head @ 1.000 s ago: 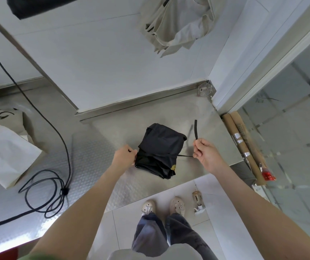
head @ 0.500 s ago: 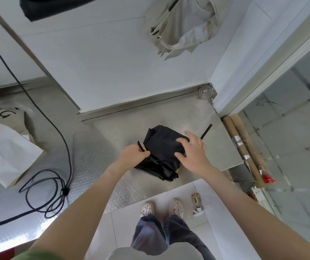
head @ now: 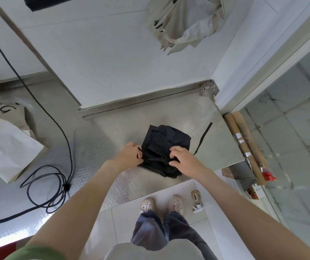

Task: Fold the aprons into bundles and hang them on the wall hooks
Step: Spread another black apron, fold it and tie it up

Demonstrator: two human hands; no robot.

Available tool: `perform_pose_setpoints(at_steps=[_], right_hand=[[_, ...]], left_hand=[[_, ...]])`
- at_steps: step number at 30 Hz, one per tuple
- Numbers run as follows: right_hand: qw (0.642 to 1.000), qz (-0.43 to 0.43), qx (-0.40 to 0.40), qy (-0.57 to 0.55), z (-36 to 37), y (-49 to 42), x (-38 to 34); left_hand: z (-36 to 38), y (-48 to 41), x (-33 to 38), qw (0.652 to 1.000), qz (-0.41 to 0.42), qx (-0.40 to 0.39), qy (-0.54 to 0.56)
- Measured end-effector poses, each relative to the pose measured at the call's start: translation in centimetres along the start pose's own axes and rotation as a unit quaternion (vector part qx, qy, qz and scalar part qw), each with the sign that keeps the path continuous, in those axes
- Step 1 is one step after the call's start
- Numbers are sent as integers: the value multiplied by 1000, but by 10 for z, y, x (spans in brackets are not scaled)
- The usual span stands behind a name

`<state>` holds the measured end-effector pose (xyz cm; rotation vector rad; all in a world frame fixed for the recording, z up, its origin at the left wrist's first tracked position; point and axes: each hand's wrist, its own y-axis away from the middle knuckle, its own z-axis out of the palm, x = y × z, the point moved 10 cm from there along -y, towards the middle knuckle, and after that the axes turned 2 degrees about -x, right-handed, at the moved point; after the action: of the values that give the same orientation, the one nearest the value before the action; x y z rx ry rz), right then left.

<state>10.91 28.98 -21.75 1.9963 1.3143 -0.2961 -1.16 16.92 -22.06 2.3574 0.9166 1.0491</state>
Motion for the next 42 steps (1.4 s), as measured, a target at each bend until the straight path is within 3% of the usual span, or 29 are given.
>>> perform_pose_setpoints(at_steps=[4, 7, 8, 11, 13, 20, 24, 28, 31, 34, 38, 42], right_hand=[[1000, 2, 7, -14, 0, 0, 4], [1000, 3, 1, -13, 2, -1, 6], [1000, 4, -1, -14, 2, -1, 7], [1000, 9, -6, -17, 2, -1, 9], [1000, 17, -8, -20, 2, -1, 10], [999, 17, -23, -15, 2, -1, 11], [999, 25, -33, -11, -2, 2, 8], [997, 73, -28, -17, -6, 6, -15], [998, 65, -24, 12, -4, 3, -49], [999, 33, 28, 30, -10, -1, -75], [999, 37, -8, 23, -9, -4, -74], [1000, 17, 19, 17, -24, 1, -67]], left_hand=[[-1, 0, -9, 1000, -12, 17, 14], [-10, 3, -18, 993, -21, 60, 98], [-11, 5, -23, 983, -30, 66, 172], [-5, 8, -27, 906, -51, 41, 419], [0, 8, -27, 881, -61, 24, 468], [10, 7, -43, 869, -149, 70, 466], [12, 10, -49, 822, -187, 76, 533], [21, 11, -39, 761, -194, 26, 618], [21, 10, -13, 763, -136, -28, 632], [18, 10, 14, 790, -77, -70, 605], [14, 7, 13, 807, -83, -26, 584], [12, 3, 10, 817, -96, -2, 569]])
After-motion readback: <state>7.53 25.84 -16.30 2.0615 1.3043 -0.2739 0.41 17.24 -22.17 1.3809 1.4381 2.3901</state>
